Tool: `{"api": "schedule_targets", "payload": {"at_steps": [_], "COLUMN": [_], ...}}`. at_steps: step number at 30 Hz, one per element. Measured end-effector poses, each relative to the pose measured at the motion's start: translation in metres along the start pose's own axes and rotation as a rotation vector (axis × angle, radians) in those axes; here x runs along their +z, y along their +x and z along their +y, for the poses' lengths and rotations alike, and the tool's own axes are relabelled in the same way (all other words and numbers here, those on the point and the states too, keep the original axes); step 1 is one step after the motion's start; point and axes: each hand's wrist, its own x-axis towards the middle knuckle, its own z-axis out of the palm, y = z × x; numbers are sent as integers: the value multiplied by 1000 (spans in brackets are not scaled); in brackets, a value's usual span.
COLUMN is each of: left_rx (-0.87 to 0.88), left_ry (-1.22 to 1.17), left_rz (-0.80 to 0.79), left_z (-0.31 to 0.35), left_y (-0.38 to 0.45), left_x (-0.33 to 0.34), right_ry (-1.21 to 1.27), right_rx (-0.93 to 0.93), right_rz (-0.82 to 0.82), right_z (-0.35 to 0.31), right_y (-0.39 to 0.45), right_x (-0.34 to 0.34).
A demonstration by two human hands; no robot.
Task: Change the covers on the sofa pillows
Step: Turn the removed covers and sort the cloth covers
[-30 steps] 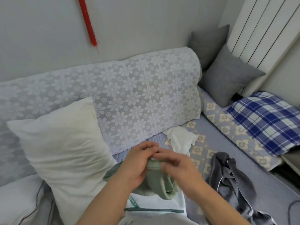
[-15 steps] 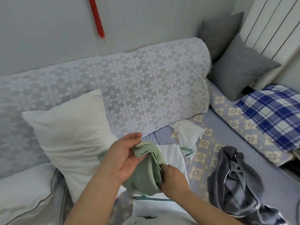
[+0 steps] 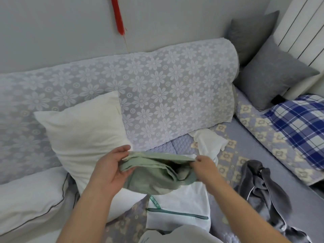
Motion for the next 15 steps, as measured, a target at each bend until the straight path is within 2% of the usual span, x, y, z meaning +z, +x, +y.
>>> {"api": "schedule_targets", "payload": {"at_steps": [4,7,9,13,14,15], "left_rx": [-127,-293,-305,-113,-84,-79], "left_ry": [111,23,-68,-134,-105,-75], "left_rz": [27,-12,-20,-121,-151,-173], "left_z": [-19,-26,-23,-12,-15,-20], "left_y": [21,44,58,68,66,62], "left_x": [-1,25,43,65,66,62], "right_ry": [-177,-604,-729,-486,-380,-250], "right_rx": [-293,-335,-353,-666,-689,-637], "right_rz": [266,209,247,632,677,686], "right_z": [-25,-35,-35,-20,-12,-2], "right_y": [0,33,50,33,24,15], "right_x": [-46,-60,-73,-93,-93,-92]}}
